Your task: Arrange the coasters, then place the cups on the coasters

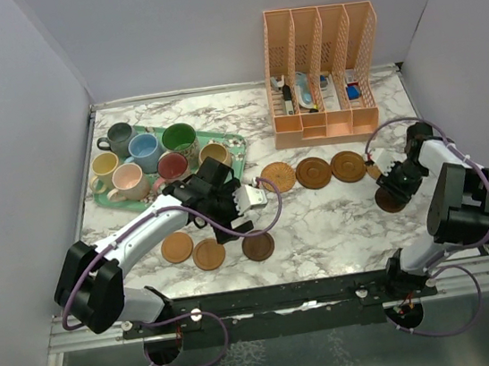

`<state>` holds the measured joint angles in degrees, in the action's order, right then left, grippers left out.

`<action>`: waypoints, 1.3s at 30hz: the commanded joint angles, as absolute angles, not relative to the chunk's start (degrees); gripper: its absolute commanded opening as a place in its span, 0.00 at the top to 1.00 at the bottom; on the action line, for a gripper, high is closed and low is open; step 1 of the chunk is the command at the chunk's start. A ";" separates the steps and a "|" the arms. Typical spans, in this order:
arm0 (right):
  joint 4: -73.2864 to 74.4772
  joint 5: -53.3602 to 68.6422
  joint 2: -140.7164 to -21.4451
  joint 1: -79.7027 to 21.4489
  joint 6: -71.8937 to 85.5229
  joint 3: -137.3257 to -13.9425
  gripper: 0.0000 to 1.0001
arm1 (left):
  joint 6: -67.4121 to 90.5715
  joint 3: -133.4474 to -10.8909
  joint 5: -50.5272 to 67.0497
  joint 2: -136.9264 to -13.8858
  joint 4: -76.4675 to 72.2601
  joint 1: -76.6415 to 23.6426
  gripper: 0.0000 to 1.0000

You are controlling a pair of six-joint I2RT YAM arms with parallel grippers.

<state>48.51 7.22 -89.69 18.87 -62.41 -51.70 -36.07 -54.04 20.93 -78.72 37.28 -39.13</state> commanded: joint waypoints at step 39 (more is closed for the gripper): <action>37.53 44.80 -80.42 4.31 -28.39 -58.13 0.49 | -43.92 -44.32 21.10 -85.34 23.98 -52.51 0.03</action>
